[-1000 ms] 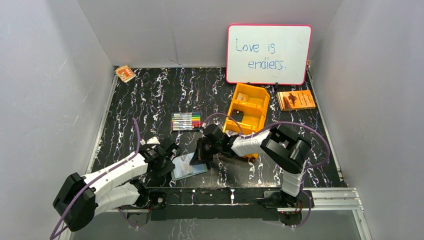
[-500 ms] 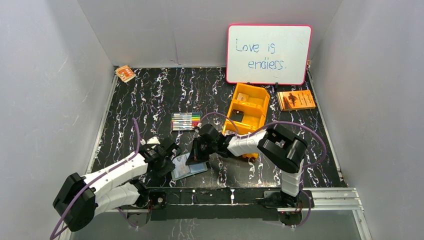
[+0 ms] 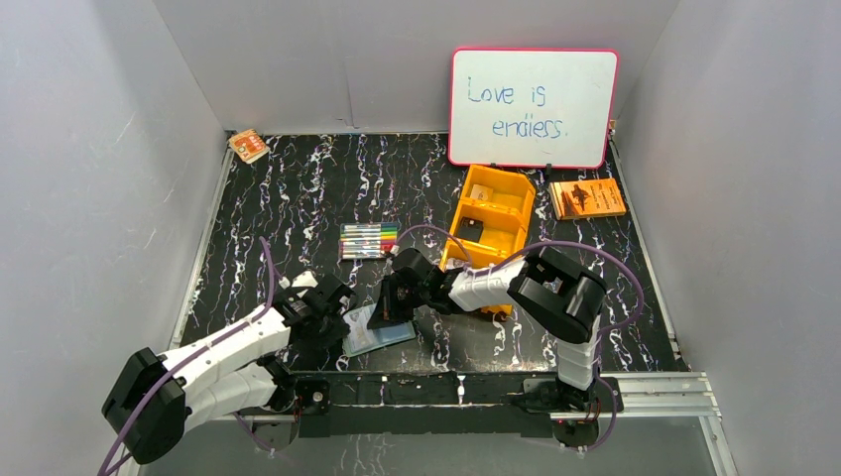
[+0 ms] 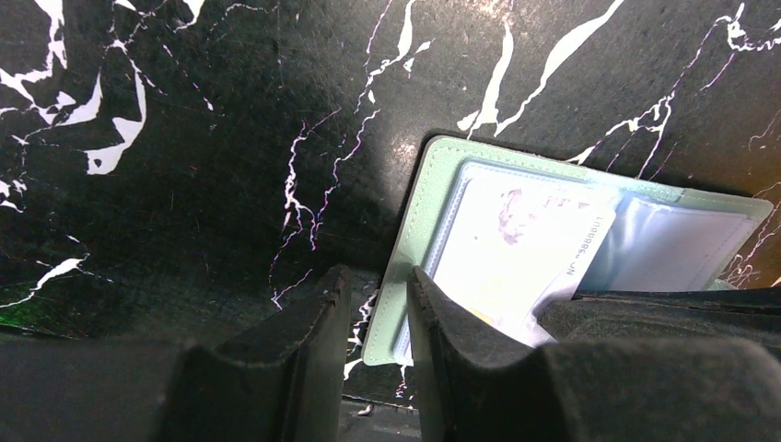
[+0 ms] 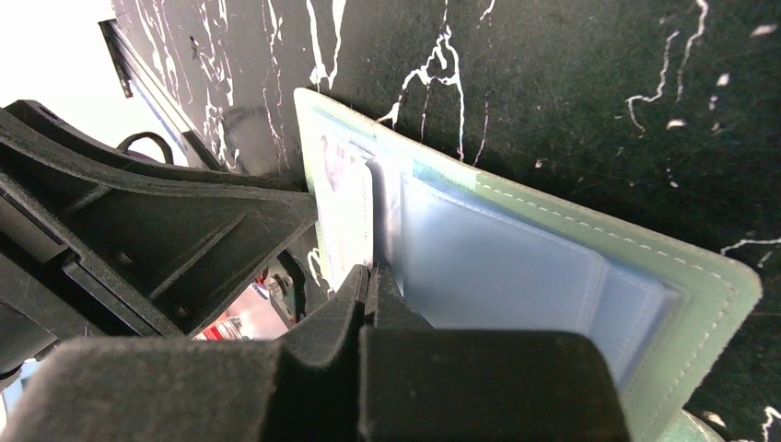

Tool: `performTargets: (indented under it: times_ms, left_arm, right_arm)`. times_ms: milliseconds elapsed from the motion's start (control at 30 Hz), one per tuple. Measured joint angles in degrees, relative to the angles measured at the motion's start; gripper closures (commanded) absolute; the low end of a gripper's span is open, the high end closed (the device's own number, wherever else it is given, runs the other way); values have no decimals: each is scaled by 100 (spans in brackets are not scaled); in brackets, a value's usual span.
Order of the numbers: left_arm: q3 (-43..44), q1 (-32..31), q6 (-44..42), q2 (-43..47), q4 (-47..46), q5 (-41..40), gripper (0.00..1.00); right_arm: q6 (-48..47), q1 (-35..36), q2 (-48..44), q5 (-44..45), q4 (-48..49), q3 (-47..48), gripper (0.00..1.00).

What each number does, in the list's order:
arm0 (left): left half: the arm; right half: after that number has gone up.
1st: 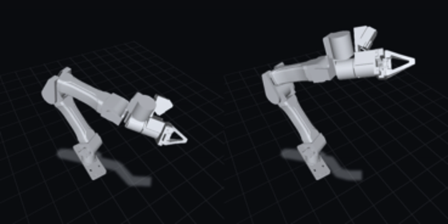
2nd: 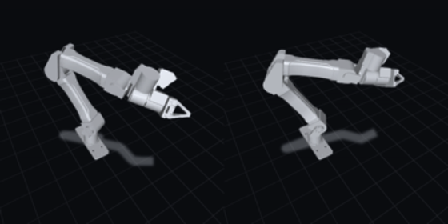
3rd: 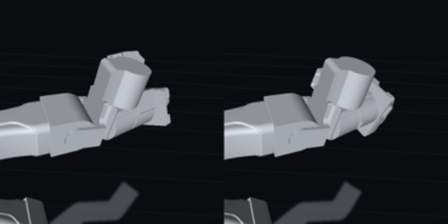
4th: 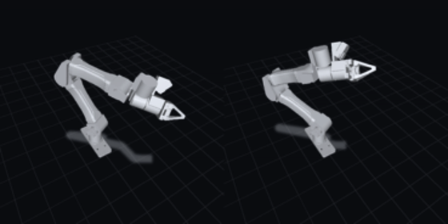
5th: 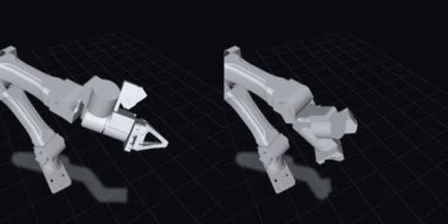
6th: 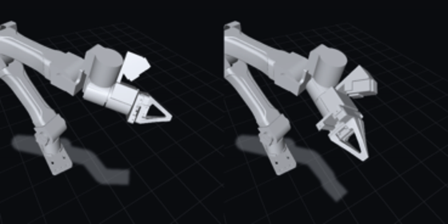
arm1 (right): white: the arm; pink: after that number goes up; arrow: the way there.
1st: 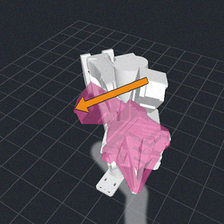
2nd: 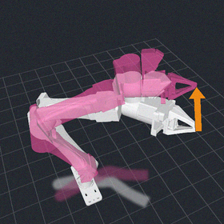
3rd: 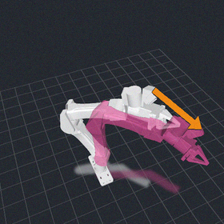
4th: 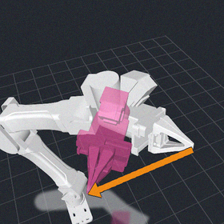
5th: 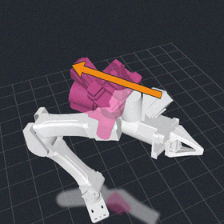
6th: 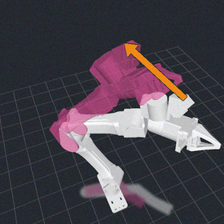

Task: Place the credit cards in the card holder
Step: Insert the credit card into the card holder.

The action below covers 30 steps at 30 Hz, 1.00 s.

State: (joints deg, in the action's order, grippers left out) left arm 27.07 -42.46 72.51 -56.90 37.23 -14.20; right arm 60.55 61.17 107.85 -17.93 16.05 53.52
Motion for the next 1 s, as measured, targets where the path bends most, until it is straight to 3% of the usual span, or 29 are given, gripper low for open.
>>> performTargets:
  times_ms: [400, 633, 733, 833, 1000]
  left_arm:
    - [-13, 0, 63, 48, -13, -15, 72]
    - [-13, 0, 94, 162, 118, -81, 66]
    - [13, 0, 105, 243, 282, -162, 56]
    - [168, 0, 85, 376, 525, -229, 40]
    - [822, 0, -44, 723, 887, -361, 16]
  right_arm:
    - [-295, 48, -59, 48, -326, 153, 51]
    - [-586, 52, -446, 334, -1108, 450, 39]
    - [-752, 52, -772, 573, -1609, 597, 37]
    - [-979, 52, -1165, 883, -2251, 839, 36]
    - [-1508, 13, -2243, 2055, -3394, 1298, 29]
